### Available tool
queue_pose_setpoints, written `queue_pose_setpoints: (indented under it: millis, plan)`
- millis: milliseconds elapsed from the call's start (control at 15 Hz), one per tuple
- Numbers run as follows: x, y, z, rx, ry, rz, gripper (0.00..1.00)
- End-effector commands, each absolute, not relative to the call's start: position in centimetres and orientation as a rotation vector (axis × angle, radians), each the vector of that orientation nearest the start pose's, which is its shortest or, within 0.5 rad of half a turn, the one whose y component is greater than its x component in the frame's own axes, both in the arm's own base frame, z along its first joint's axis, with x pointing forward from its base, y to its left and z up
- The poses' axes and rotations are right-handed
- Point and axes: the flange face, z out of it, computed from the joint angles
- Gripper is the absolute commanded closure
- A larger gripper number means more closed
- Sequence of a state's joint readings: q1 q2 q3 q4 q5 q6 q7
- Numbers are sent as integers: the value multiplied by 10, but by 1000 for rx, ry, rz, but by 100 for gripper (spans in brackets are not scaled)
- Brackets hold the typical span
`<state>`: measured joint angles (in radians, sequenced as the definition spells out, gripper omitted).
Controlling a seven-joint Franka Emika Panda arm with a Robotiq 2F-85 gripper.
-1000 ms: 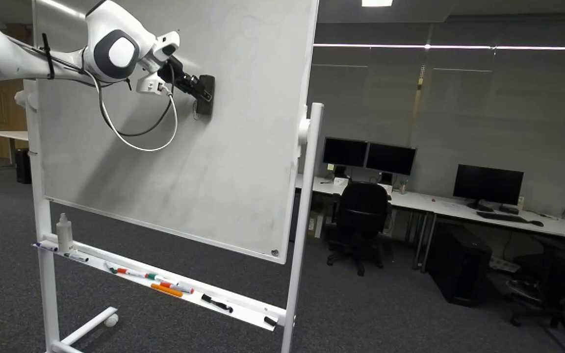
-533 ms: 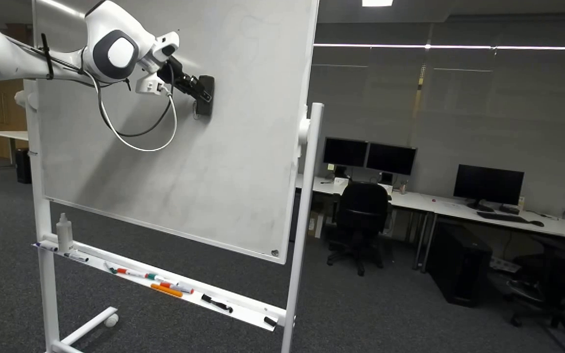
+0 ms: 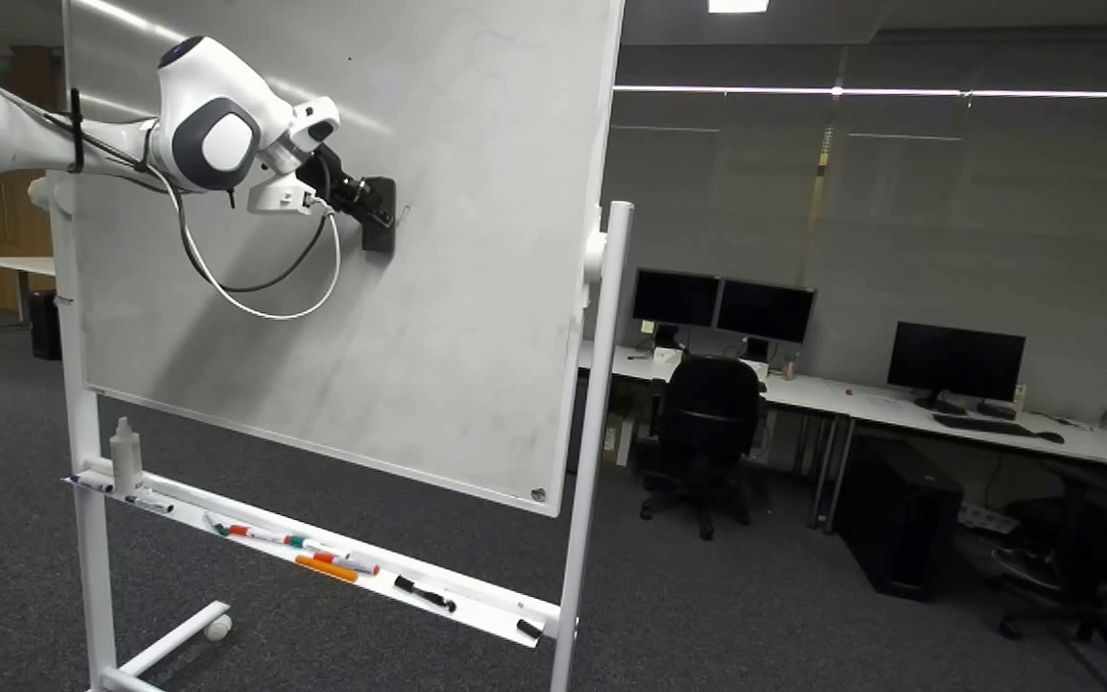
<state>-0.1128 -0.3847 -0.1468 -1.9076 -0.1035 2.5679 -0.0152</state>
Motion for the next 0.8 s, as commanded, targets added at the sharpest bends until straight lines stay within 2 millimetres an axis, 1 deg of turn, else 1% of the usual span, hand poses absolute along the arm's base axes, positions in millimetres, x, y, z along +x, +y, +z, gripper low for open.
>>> queue_pose_setpoints:
  millis: [0,133,200,467,600,733]
  plan:
    - [467,-106,748,-2843,75,-1623,70]
    - [469,-102,745,-2834,18,-1648,70]
    - [471,-107,748,-2827,25,-1672,70]
    - [471,-145,760,-2804,128,-1738,70]
    - [471,-166,761,-2790,203,-1746,70]
    - [469,-193,762,-2775,289,-1758,70]
